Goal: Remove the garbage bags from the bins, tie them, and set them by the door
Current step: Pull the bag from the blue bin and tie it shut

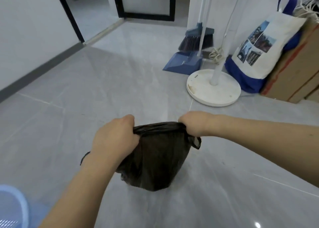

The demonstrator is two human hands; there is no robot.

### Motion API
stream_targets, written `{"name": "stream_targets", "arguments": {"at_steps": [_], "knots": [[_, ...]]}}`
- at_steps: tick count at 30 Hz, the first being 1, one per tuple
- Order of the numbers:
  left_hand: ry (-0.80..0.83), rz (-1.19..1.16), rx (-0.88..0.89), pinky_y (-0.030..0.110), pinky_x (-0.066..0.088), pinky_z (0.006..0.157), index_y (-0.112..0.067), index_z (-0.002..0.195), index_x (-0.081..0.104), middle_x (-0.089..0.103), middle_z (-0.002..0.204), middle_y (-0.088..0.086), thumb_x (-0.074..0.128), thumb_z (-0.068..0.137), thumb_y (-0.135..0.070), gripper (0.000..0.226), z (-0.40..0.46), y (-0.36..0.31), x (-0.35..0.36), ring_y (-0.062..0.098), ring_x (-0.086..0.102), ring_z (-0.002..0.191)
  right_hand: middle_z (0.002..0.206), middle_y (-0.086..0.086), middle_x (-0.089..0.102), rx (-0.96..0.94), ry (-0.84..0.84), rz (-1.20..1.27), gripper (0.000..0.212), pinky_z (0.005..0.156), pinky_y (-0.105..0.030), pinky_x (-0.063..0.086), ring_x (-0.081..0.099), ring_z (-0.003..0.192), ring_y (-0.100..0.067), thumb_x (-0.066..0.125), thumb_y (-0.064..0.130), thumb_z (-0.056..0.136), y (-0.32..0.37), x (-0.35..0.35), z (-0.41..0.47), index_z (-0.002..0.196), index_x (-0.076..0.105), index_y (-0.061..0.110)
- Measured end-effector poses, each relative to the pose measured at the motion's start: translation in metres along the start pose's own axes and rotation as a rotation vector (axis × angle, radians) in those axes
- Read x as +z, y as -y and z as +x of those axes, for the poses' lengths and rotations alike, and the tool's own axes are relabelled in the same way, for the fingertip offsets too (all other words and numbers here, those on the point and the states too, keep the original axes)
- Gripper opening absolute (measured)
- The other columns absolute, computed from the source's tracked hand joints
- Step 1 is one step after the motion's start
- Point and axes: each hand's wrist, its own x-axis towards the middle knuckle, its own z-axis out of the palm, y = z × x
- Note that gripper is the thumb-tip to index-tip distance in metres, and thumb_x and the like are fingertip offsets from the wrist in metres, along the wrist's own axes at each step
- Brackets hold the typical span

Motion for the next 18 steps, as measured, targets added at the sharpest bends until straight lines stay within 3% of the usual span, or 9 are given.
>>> {"name": "stream_targets", "arguments": {"at_steps": [3,5,7,10,12,14,16,18], "knots": [[0.012,0.047,-0.104,0.032,0.036,0.056,-0.018,0.077,0.046,0.055,0.075,0.002,0.052,0.087,-0.029,0.017,-0.008,0.026,-0.001,0.028,0.054,0.069,0.087,-0.007,0.055,0.009,-0.194,-0.153,0.010,0.060,-0.034,0.041,0.051,0.075,-0.026,0.046,0.005,0.089,-0.001,-0.037,0.002,0.094,0.047,0.013],[0.082,0.062,-0.152,0.032,0.038,0.059,-0.019,0.078,0.047,0.056,0.078,0.001,0.050,0.088,-0.032,0.018,-0.020,0.036,0.009,0.029,0.055,0.073,0.090,-0.005,0.052,0.022,-0.229,-0.252,0.007,0.055,-0.030,0.035,0.049,0.076,-0.024,0.046,0.009,0.090,0.009,-0.053,0.001,0.095,0.048,0.013],[0.118,0.031,-0.139,0.031,0.038,0.059,-0.019,0.078,0.050,0.057,0.077,-0.001,0.049,0.088,-0.034,0.018,-0.030,0.036,0.014,0.027,0.056,0.074,0.103,-0.006,0.055,-0.014,-0.209,-0.311,0.018,0.061,-0.031,0.039,0.055,0.089,-0.026,0.051,0.015,0.088,0.026,-0.055,0.001,0.105,0.055,0.014],[0.019,-0.160,-0.156,0.030,0.038,0.057,-0.020,0.080,0.061,0.063,0.076,-0.003,0.054,0.086,-0.033,0.015,-0.027,0.030,0.003,0.024,0.058,0.071,0.109,-0.007,0.053,-0.182,-0.235,-0.233,0.029,0.071,-0.035,0.041,0.053,0.101,-0.029,0.051,0.017,0.085,0.051,-0.049,0.004,0.112,0.062,0.018],[0.014,-0.236,-0.201,0.031,0.043,0.060,-0.020,0.083,0.063,0.066,0.079,0.001,0.056,0.085,-0.031,0.013,-0.023,0.026,-0.003,0.028,0.060,0.074,0.102,-0.008,0.059,-0.215,-0.294,-0.193,0.024,0.068,-0.033,0.040,0.057,0.096,-0.030,0.050,0.010,0.081,0.059,-0.052,0.006,0.100,0.064,0.016],[0.054,-0.169,-0.192,0.034,0.051,0.065,-0.018,0.085,0.060,0.067,0.083,0.004,0.055,0.084,-0.029,0.013,-0.027,0.020,-0.005,0.030,0.060,0.073,0.098,-0.009,0.063,-0.191,-0.368,-0.099,0.021,0.069,-0.034,0.042,0.059,0.095,-0.031,0.048,0.006,0.078,0.062,-0.057,0.004,0.091,0.061,0.015],[-0.071,-0.151,-0.163,0.034,0.049,0.061,-0.016,0.085,0.059,0.065,0.079,0.004,0.055,0.084,-0.029,0.014,-0.032,0.012,-0.013,0.028,0.056,0.067,0.102,-0.010,0.061,-0.212,-0.496,0.037,0.026,0.077,-0.038,0.046,0.057,0.097,-0.030,0.047,0.005,0.079,0.061,-0.064,0.002,0.099,0.061,0.013],[-0.311,-0.235,-0.150,0.032,0.038,0.054,-0.019,0.081,0.057,0.061,0.070,0.002,0.055,0.083,-0.025,0.007,-0.028,0.006,-0.028,0.027,0.051,0.062,0.097,-0.009,0.054,-0.270,-0.683,0.155,0.024,0.073,-0.035,0.037,0.051,0.089,-0.027,0.046,0.003,0.079,0.059,-0.074,0.000,0.099,0.056,0.009]]}}
